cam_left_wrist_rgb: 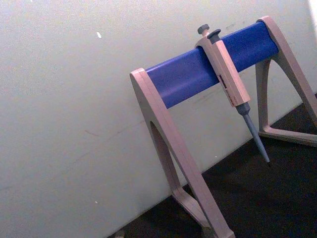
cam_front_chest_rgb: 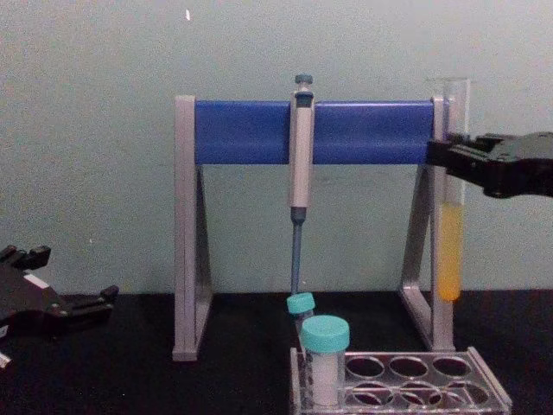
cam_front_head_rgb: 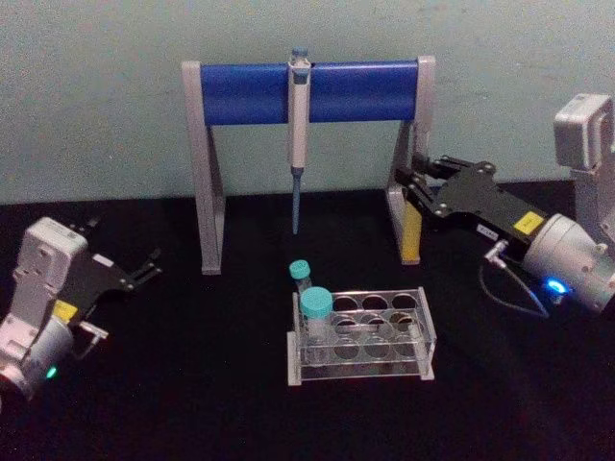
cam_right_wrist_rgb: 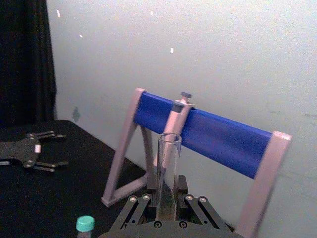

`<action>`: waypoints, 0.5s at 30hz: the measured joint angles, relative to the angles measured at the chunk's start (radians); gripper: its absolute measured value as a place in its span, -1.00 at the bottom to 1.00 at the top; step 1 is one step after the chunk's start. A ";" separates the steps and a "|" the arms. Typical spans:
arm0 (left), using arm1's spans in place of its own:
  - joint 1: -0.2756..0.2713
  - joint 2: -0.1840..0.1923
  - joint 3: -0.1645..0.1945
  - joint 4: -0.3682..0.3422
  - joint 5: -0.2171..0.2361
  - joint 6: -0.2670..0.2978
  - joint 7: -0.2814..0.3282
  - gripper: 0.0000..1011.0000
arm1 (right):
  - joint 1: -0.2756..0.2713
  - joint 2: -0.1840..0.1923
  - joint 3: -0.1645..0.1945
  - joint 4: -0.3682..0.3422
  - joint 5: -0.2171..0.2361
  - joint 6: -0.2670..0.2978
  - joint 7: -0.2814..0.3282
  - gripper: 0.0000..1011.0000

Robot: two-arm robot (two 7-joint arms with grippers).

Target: Pick up the test tube from the test tube rack, shake it, then place it back into the test tube rack.

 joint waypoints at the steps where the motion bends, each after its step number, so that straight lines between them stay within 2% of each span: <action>1: 0.000 0.000 0.000 0.000 0.000 0.000 0.000 0.98 | 0.000 0.000 0.000 0.000 0.000 0.000 0.000 -0.55; 4: 0.000 0.000 0.000 0.000 0.000 0.000 0.000 0.98 | 0.006 -0.015 -0.009 0.008 0.020 -0.003 0.031 -0.54; 8: 0.000 0.000 0.000 0.000 0.000 0.000 0.000 0.98 | 0.007 -0.015 -0.014 0.007 0.053 -0.004 0.070 -0.54; 12: 0.000 0.000 0.000 0.000 0.000 0.000 0.000 0.98 | 0.000 0.002 -0.016 -0.007 0.090 -0.001 0.106 -0.55; 15: 0.000 0.000 0.000 0.000 0.000 0.000 0.000 0.98 | -0.012 0.030 -0.016 -0.029 0.116 0.009 0.129 -0.55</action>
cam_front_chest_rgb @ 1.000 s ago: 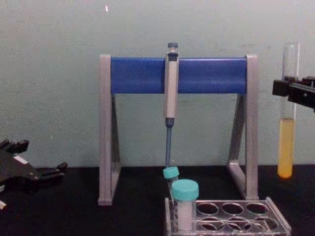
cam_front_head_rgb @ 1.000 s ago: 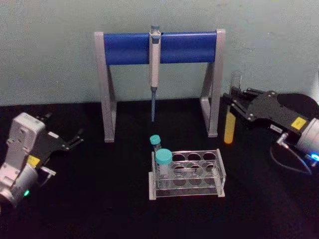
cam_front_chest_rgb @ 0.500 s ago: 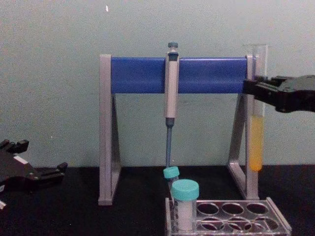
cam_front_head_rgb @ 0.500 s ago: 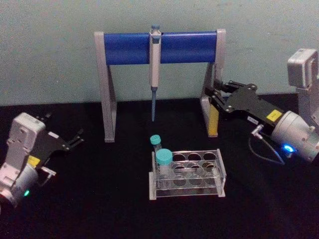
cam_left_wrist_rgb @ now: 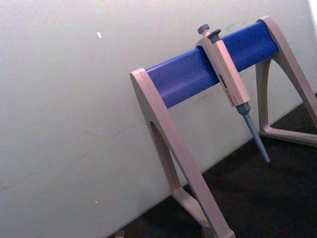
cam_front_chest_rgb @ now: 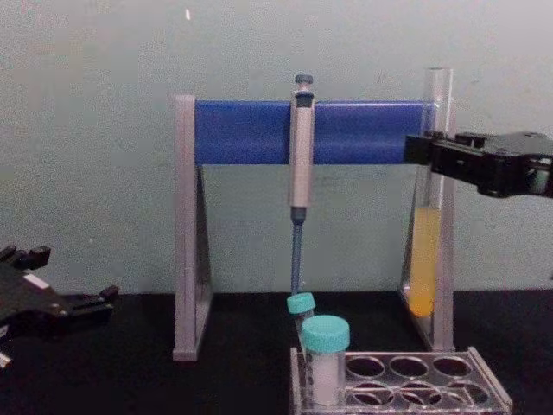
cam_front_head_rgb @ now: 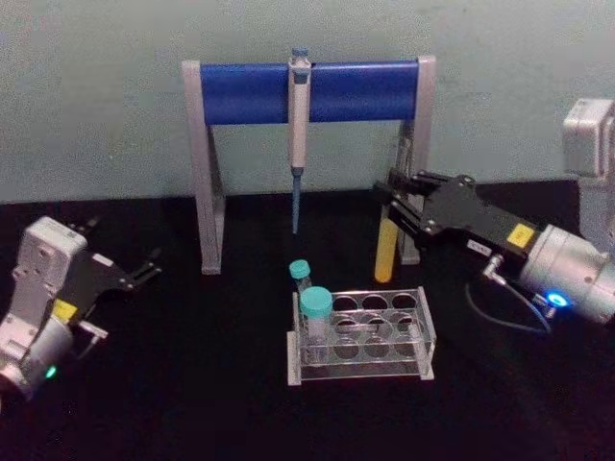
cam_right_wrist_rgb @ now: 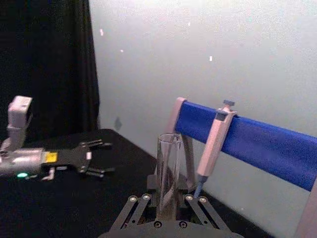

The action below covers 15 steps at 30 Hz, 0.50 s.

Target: Pick up the test tube from the test tube rack, shake it, then place it back into the test tube rack.

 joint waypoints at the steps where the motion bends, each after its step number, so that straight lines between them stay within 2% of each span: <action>1: 0.000 0.000 0.000 0.000 0.000 0.000 0.000 0.98 | -0.007 0.015 0.001 -0.013 0.010 0.005 0.007 -0.55; 8: 0.000 0.000 0.000 0.000 0.000 0.000 0.000 0.98 | -0.048 0.089 0.015 -0.064 0.026 0.015 0.009 -0.54; 15: 0.000 0.000 0.000 0.000 0.000 0.000 0.000 0.98 | -0.072 0.120 0.039 -0.081 0.021 0.015 -0.048 -0.55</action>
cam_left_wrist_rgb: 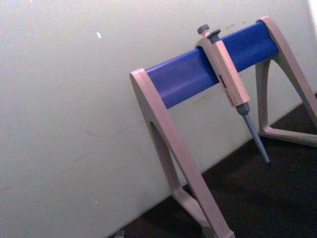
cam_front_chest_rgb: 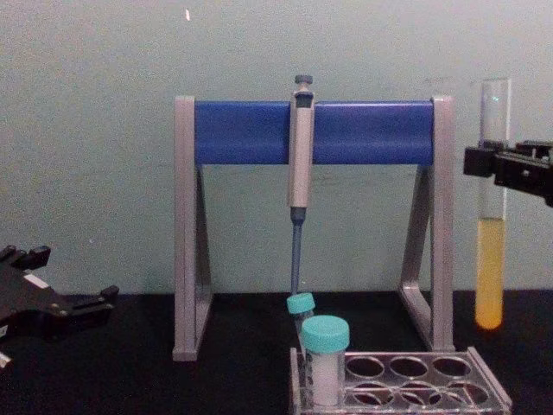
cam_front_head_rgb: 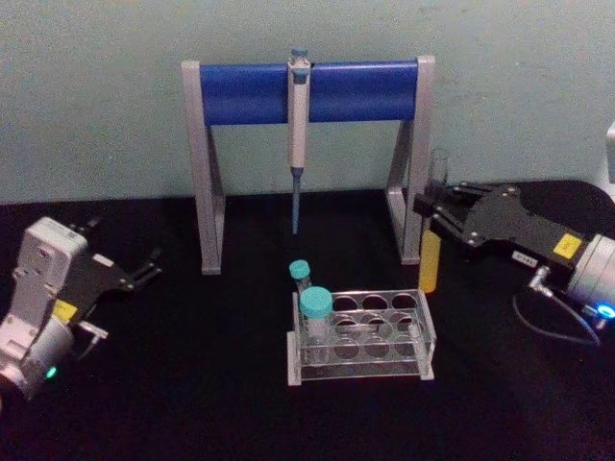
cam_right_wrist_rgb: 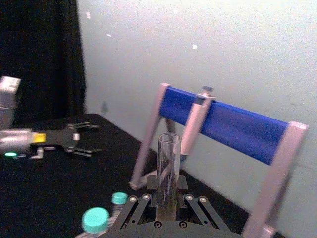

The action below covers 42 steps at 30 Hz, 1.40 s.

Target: Pick up the test tube from the test tube rack, shake it, then place it back into the test tube rack.

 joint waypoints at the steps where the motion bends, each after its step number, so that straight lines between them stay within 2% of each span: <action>1: 0.000 0.000 0.000 0.000 0.000 0.000 0.000 0.98 | -0.001 0.000 0.002 0.000 -0.004 0.000 -0.009 -0.54; 6: 0.000 0.000 0.000 0.000 0.000 0.000 0.000 0.98 | 0.004 -0.019 0.007 0.013 -0.030 0.001 -0.057 -0.55; 12: 0.000 0.000 0.000 0.000 0.000 0.000 0.000 0.98 | 0.040 -0.077 -0.004 0.057 -0.084 0.004 -0.112 -0.55; 18: 0.000 0.000 0.000 0.000 0.000 0.000 0.000 0.98 | 0.073 -0.127 -0.022 0.095 -0.104 -0.011 -0.097 -0.55; 24: 0.000 0.000 0.000 0.000 0.000 0.000 0.000 0.98 | 0.087 -0.153 -0.041 0.107 -0.090 -0.026 -0.048 -0.55; 30: 0.000 0.000 0.000 0.000 0.000 0.000 0.000 0.98 | 0.089 -0.153 -0.049 0.105 -0.047 -0.027 0.003 -0.55; 35: 0.000 0.000 0.000 0.000 0.000 0.000 0.000 0.98 | 0.086 -0.133 -0.056 0.099 -0.011 -0.023 0.041 -0.55; 42: 0.000 0.000 0.000 0.000 0.000 0.000 0.000 0.98 | 0.076 -0.097 -0.065 0.083 -0.001 -0.018 0.047 -0.55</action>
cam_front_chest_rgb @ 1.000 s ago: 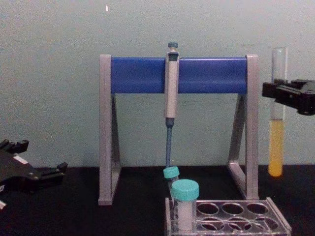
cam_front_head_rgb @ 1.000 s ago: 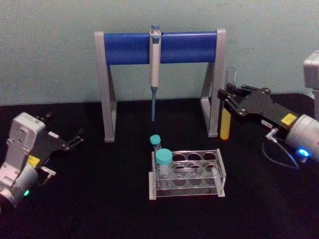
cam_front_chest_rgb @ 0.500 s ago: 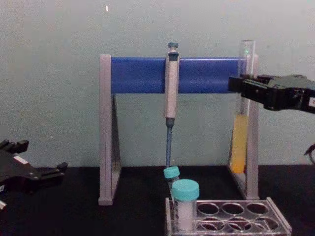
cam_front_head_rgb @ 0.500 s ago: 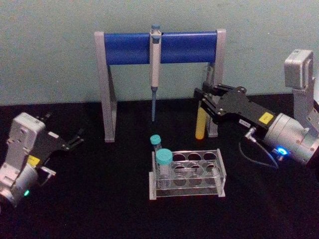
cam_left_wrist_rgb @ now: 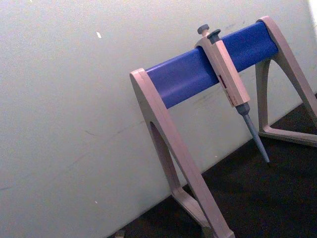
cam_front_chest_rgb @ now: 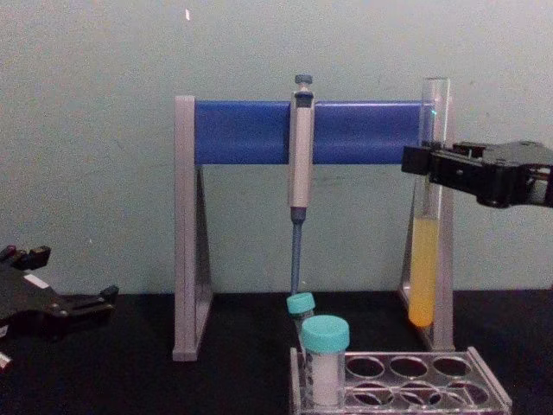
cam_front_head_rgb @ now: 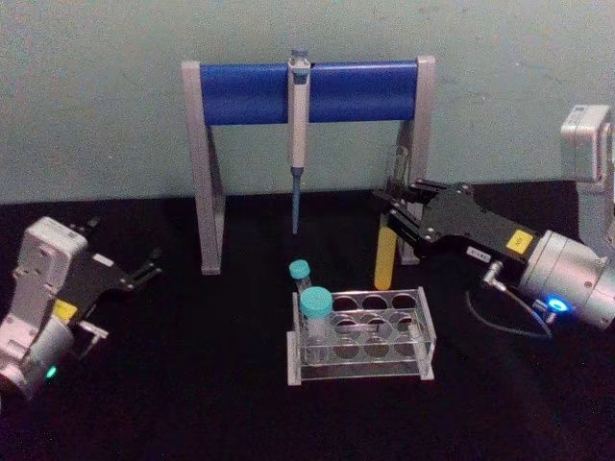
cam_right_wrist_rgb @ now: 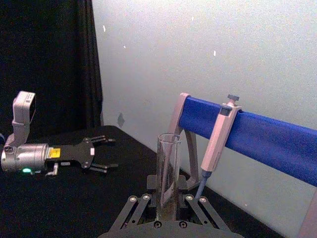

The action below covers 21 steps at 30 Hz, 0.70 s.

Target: Pick up the test tube from the test tube rack, shake it, then place it back into the test tube rack.

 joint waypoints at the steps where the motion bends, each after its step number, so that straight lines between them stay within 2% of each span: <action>1: 0.000 0.000 0.000 0.000 0.000 0.000 0.000 0.98 | -0.001 0.002 0.000 -0.001 0.001 0.000 0.000 -0.55; 15: 0.000 0.000 0.000 0.000 0.000 0.000 0.000 0.98 | 0.011 0.006 -0.026 0.026 0.002 -0.022 0.008 -0.54; 21: 0.000 0.000 0.000 0.000 0.000 0.000 0.000 0.98 | 0.019 -0.001 -0.038 0.054 -0.010 -0.038 0.013 -0.55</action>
